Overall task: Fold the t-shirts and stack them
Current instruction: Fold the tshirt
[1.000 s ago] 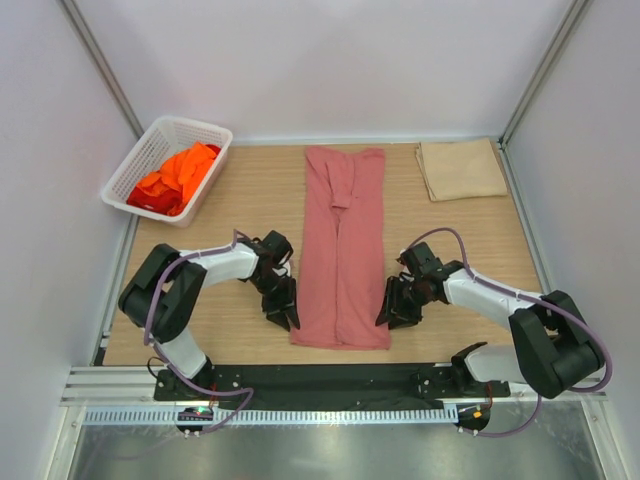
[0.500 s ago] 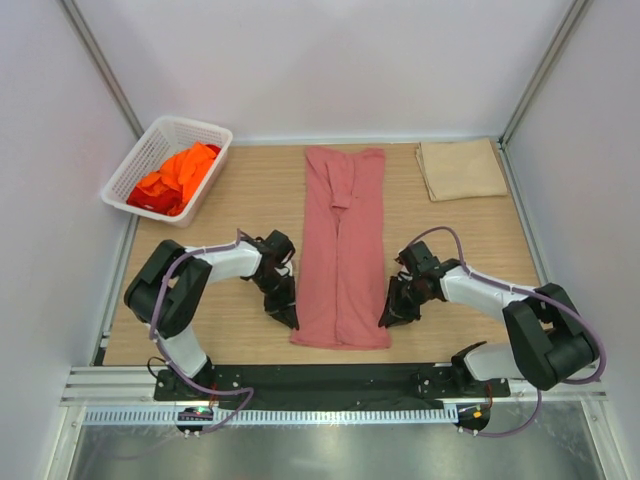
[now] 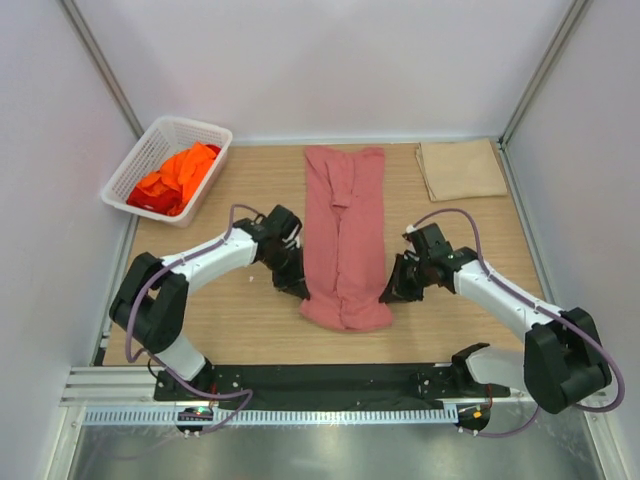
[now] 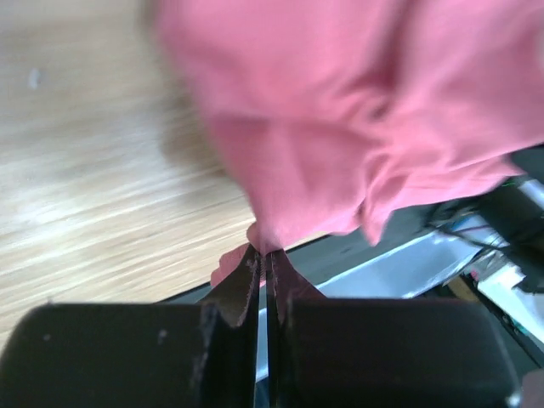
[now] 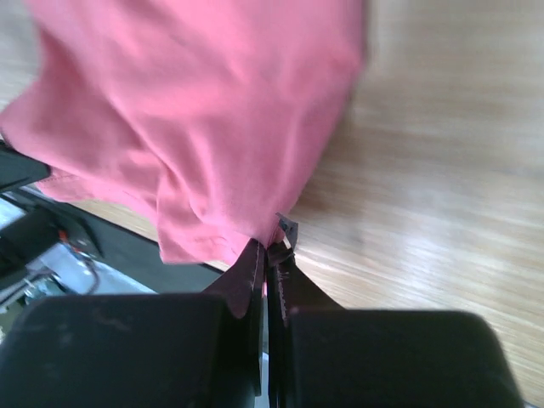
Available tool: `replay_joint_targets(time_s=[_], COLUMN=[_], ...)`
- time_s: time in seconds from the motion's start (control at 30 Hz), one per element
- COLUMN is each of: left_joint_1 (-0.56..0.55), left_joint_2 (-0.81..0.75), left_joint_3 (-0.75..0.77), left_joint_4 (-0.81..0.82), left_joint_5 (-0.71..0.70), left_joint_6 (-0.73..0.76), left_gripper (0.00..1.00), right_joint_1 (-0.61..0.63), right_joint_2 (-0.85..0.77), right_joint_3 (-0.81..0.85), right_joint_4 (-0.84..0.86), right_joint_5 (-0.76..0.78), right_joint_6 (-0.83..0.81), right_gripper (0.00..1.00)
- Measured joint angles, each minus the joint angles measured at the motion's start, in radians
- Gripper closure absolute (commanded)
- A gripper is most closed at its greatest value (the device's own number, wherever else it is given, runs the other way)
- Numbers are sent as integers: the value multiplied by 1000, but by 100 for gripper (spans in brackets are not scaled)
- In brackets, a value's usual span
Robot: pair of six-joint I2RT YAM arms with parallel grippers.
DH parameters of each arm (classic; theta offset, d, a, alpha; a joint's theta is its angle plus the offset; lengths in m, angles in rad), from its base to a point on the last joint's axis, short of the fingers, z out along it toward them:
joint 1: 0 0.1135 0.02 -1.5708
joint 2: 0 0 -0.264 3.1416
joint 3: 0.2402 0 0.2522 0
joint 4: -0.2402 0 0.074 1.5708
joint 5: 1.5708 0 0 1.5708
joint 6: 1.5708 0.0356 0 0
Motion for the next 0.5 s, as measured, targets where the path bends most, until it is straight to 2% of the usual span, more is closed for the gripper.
replay_joint_targets(time_s=[0.13,0.27,0.5], left_joint_1=[8,58,175], left_joint_2=[1,43,283], left_joint_3=[198,386,667], left_joint_4=[-36,-56,-111], left_joint_5=[-34,-39,-27], left_joint_6=[0,0,13], left_gripper=[100,100,100], right_joint_1=[-32,-67,-154], right_joint_2=[44,154,430], right_joint_3=[158,339,623], right_joint_4=[-31,-59,-106], right_joint_5=[6,23,21], right_joint_6=[-8,-34,-91], right_gripper=[98,98,98])
